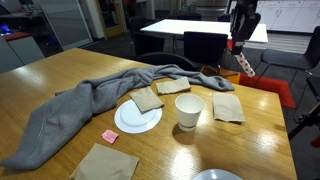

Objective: Take the marker out of the white coffee cup

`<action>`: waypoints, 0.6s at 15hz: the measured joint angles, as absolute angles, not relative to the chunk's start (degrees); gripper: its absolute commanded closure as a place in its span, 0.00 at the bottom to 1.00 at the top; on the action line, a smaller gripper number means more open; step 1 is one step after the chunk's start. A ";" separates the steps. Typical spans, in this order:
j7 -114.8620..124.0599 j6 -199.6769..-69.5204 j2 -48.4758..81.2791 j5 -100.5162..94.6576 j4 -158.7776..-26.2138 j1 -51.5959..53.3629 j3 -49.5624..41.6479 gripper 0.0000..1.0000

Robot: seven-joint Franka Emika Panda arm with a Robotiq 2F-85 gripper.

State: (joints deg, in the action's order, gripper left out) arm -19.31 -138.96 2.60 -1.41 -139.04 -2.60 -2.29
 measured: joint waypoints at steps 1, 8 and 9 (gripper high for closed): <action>-18.42 -139.02 3.57 -1.87 -138.91 -2.67 -2.51 0.95; -13.19 -139.49 9.80 -6.80 -136.66 -3.26 -3.49 0.95; -12.29 -139.49 10.52 -7.63 -136.15 -3.27 -3.82 0.95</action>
State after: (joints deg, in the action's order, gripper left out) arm -12.29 -139.49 10.52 -7.63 -136.15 -3.27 -3.82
